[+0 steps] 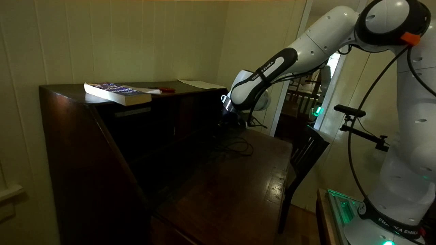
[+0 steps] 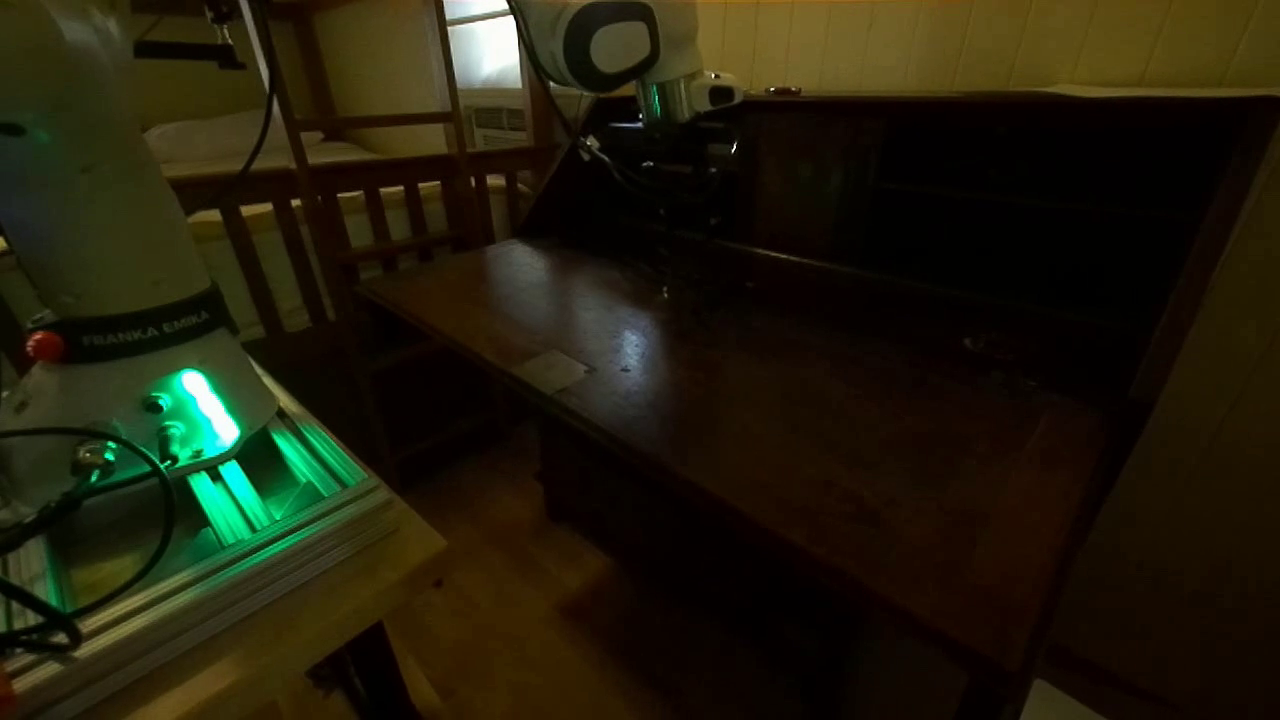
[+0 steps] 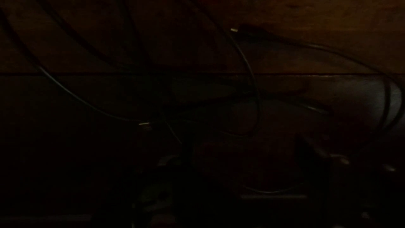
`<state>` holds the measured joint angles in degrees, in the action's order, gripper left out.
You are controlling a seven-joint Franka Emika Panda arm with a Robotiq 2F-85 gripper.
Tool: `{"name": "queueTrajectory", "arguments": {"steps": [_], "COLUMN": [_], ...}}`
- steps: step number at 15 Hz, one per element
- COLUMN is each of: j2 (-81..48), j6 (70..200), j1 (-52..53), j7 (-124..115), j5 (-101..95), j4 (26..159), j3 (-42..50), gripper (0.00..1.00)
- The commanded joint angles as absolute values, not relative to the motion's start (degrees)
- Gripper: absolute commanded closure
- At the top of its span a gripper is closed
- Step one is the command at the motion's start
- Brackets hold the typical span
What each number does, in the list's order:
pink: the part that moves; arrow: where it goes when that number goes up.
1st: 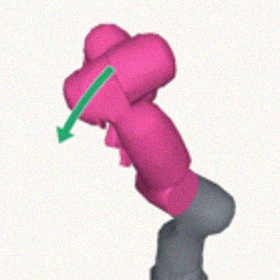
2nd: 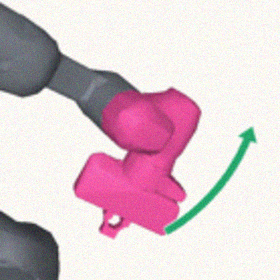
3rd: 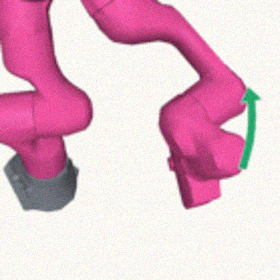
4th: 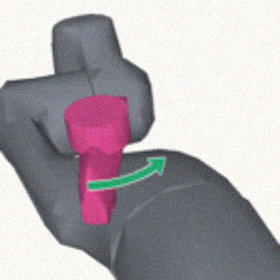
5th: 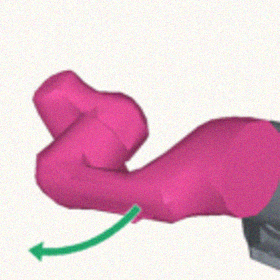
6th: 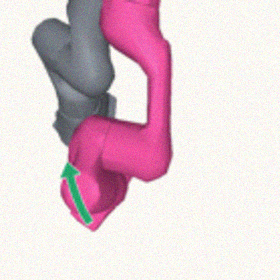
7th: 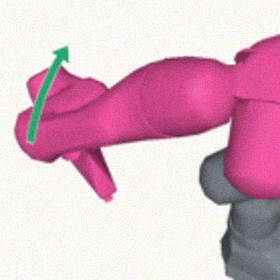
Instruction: Move the black cable to the right.
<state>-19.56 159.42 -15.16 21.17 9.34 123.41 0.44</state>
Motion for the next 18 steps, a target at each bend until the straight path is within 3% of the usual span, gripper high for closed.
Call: {"name": "queueTrajectory", "arguments": {"steps": [1, 10, 11, 12, 13, 18], "j2": [-22.1, -23.4, -23.6, -24.0, -24.5, -25.4], "j6": [159.4, 152.0, 152.5, 153.4, 154.2, 155.4], "j1": [-15.4, -15.2, -15.2, -14.8, -14.4, -14.5], "j7": [21.4, 16.8, 16.8, 16.0, 15.1, 14.0], "j5": [9.0, 10.5, 10.7, 10.4, 9.8, 9.5], "j4": [121.2, 120.4, 120.3, 120.1, 119.9, 118.7], "j3": [-0.5, -0.7, -0.8, -0.4, 0.1, 0.2], "gripper": [0.0, 0.03, 0.07, 0.27, 0.28, 0.65]}}
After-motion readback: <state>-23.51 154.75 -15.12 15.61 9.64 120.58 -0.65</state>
